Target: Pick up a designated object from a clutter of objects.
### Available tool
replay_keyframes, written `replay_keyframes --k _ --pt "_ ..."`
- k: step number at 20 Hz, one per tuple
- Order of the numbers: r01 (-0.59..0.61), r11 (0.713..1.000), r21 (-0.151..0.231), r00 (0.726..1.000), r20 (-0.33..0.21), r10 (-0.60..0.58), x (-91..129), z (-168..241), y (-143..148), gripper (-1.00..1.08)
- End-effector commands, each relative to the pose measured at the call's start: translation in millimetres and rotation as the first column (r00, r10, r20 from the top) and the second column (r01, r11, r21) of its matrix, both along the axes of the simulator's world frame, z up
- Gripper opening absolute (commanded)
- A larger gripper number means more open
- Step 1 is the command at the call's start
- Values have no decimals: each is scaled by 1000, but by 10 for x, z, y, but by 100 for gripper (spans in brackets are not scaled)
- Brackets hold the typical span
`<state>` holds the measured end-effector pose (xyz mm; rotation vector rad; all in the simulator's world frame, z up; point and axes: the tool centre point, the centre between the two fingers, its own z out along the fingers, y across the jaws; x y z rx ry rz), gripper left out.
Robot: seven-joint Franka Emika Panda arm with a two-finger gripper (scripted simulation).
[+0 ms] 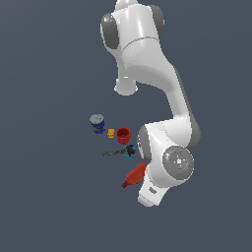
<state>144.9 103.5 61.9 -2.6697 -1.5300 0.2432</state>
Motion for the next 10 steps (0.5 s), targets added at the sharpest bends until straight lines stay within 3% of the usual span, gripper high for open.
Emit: replay_keyframes --k 1,10 --pt "-19 1000 3 1000 -2 19 15 -51 16 108" --pt "-23 1000 4 1000 -3 23 -4 -170 17 108"
